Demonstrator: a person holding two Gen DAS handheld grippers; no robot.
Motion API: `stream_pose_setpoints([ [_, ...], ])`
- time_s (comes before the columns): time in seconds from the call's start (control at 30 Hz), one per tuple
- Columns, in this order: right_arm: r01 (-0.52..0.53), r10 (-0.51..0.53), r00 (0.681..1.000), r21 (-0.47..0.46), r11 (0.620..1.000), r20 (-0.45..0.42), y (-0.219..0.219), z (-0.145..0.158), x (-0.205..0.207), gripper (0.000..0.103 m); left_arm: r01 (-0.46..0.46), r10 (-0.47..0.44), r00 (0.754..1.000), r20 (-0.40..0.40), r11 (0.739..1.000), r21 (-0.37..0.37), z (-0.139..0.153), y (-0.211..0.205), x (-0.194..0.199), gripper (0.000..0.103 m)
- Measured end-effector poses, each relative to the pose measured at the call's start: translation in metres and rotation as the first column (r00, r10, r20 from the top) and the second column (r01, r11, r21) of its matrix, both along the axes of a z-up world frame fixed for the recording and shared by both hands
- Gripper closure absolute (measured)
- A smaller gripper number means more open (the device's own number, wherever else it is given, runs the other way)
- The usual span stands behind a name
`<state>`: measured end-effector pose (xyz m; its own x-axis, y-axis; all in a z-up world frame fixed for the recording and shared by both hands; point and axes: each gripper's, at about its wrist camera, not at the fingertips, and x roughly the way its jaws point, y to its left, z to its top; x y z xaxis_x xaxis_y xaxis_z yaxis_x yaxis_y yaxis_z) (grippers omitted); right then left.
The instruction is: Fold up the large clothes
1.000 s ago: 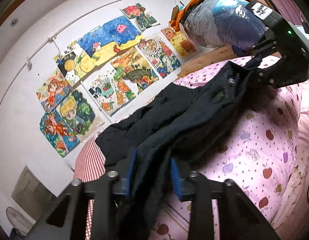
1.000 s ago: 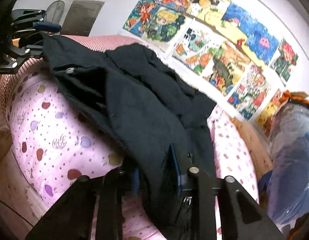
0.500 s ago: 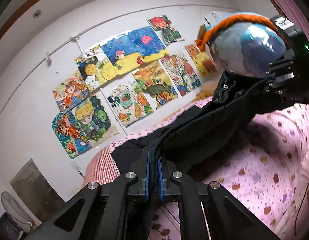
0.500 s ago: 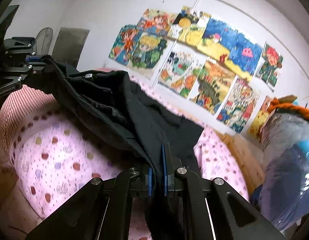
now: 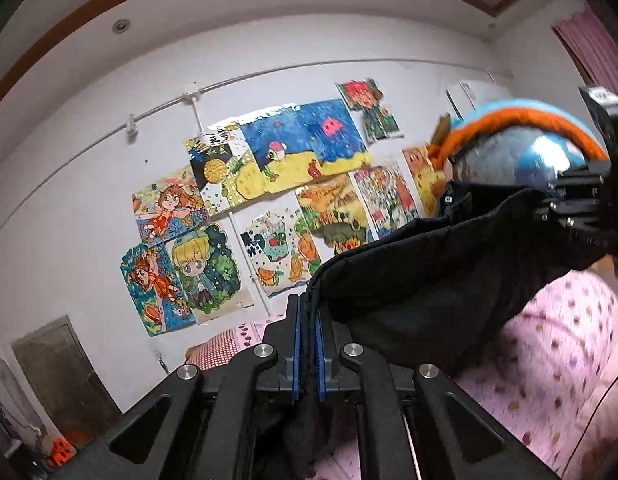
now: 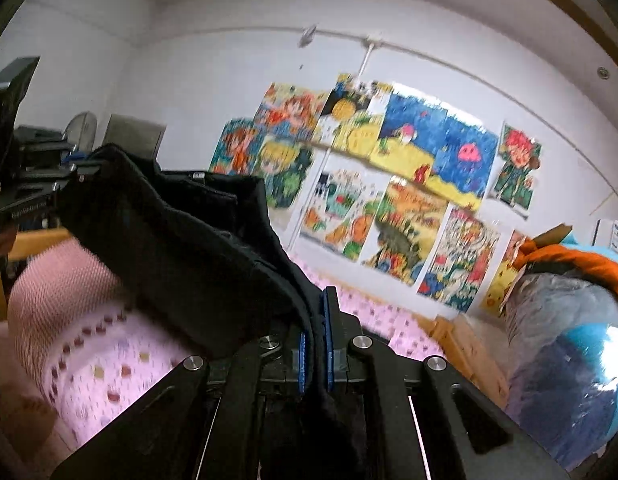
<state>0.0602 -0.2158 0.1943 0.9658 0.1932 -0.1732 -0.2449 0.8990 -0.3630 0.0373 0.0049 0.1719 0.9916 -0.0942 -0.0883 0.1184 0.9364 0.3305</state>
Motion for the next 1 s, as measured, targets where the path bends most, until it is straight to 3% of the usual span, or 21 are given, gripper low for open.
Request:
stream_pose_setpoints([
  [0.13,0.03,-0.03,0.999,0.013,0.999,0.021,0.001,0.01,0.013,0.097,-0.015,0.014,0.999,-0.032,0.999,-0.041,0.01,-0.001,0.022,0.097],
  [0.43,0.064,-0.062,0.998,0.081,0.995,-0.033,-0.002,0.005,0.08,0.097,-0.093,0.09,0.993,-0.073,0.995,-0.035,0.005,-0.01,0.077,0.097],
  [0.6,0.08,-0.074,0.995,0.094,0.992,-0.064,-0.004,-0.006,0.124,0.097,-0.132,0.132,0.987,-0.092,0.991,0.004,0.0,-0.016,0.11,0.097],
  [1.0,0.097,-0.096,0.995,0.062,0.993,-0.028,0.013,-0.035,0.195,0.097,-0.195,0.194,0.979,-0.063,0.981,-0.005,-0.027,-0.01,0.186,0.096],
])
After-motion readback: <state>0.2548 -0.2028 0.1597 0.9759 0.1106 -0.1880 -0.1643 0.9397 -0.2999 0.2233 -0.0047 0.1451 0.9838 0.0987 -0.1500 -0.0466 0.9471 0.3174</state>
